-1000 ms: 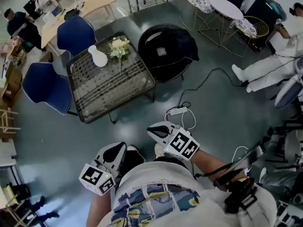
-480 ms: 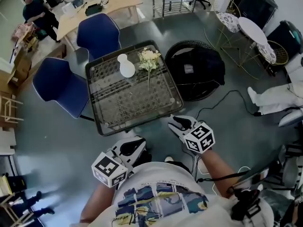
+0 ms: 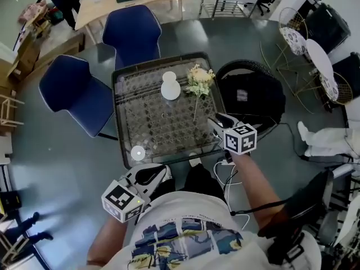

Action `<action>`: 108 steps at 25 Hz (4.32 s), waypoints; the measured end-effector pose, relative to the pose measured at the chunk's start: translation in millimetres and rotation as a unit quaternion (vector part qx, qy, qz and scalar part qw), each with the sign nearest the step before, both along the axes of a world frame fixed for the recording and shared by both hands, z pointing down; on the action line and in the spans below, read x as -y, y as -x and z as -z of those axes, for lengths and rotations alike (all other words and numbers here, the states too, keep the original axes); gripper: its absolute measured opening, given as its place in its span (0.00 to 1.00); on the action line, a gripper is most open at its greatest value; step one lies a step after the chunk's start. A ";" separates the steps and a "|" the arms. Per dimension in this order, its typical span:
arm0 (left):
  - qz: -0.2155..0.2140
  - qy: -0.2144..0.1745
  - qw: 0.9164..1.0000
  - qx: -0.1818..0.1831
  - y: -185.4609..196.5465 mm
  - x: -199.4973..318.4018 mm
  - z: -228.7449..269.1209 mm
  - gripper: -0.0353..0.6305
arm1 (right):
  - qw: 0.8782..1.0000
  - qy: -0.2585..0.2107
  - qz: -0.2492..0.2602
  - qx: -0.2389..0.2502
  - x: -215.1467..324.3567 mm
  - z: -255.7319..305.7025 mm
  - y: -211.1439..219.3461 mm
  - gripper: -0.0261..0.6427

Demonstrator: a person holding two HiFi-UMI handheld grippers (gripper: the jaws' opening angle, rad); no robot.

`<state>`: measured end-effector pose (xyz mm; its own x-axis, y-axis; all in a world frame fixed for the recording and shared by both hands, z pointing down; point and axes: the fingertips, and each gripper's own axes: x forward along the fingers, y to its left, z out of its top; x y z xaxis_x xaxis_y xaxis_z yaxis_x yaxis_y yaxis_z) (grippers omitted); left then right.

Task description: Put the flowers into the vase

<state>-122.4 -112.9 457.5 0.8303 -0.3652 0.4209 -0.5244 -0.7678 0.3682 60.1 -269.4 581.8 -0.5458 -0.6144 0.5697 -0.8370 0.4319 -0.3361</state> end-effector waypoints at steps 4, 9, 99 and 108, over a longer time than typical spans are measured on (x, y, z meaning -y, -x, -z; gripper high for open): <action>0.060 0.013 0.998 0.010 -3.4 34.7 -3.1 0.07 | 0.999 -0.001 0.032 -0.012 84.3 -10.7 -8.2 0.28; 0.146 0.027 0.989 0.013 -19.1 66.6 -4.0 0.07 | 0.999 0.016 0.050 -0.006 180.1 -41.6 -25.1 0.34; 0.263 -0.064 0.963 -0.002 59.5 -59.7 54.6 0.07 | 0.898 -0.351 0.245 -0.098 48.3 129.7 139.8 0.30; 0.201 -0.064 0.978 -0.005 80.0 -143.4 40.6 0.07 | 0.941 -0.218 0.245 -0.081 -138.4 101.4 134.1 0.11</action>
